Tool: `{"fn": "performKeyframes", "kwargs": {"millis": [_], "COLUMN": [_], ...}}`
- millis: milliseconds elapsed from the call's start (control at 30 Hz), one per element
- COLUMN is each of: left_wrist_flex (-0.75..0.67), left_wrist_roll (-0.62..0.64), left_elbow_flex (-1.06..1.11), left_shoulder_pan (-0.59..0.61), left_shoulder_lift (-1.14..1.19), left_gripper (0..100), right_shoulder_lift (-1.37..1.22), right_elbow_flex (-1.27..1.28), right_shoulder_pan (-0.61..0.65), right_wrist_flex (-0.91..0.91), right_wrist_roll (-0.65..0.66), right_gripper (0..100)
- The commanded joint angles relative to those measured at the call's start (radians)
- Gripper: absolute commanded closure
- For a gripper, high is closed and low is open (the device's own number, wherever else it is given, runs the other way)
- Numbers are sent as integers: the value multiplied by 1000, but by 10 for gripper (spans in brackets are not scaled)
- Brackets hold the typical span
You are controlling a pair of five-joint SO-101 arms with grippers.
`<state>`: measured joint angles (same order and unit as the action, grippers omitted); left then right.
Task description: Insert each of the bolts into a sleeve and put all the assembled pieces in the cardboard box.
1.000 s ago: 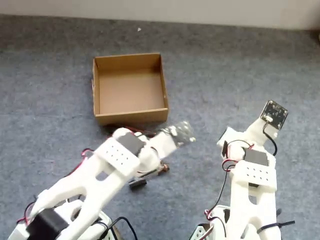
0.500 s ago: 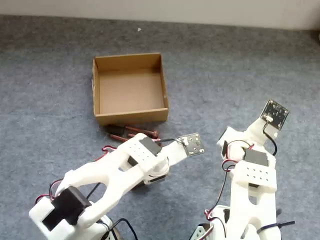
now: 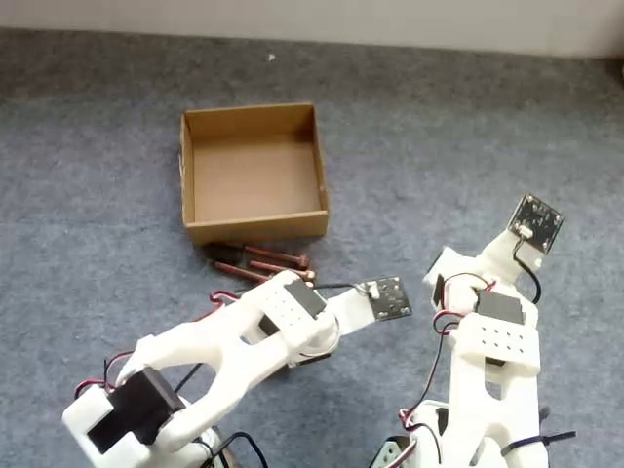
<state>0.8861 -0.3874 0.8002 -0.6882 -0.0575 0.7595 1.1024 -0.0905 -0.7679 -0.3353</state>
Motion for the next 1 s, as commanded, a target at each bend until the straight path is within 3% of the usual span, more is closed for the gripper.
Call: {"fn": "performKeyframes", "kwargs": {"millis": [0,233,533,733,967], "left_wrist_flex": [-44,32,28,26,26], "left_wrist_roll": [61,77,195,275,373], "left_elbow_flex": [-39,36,159,214,245], "left_shoulder_pan": [-10,30,196,277,358], "left_shoulder_lift": [-38,-328,-773,-990,-1168], "left_gripper": [995,995,995,995,995], "right_shoulder_lift": [35,36,38,39,283], "right_elbow_flex": [-19,-21,-22,-59,-73], "right_shoulder_pan": [-10,-10,-1,81,163], "right_wrist_flex": [21,19,15,10,-15], "right_wrist_roll": [11,11,11,11,11], "right_gripper": [992,992,992,992,993]}}
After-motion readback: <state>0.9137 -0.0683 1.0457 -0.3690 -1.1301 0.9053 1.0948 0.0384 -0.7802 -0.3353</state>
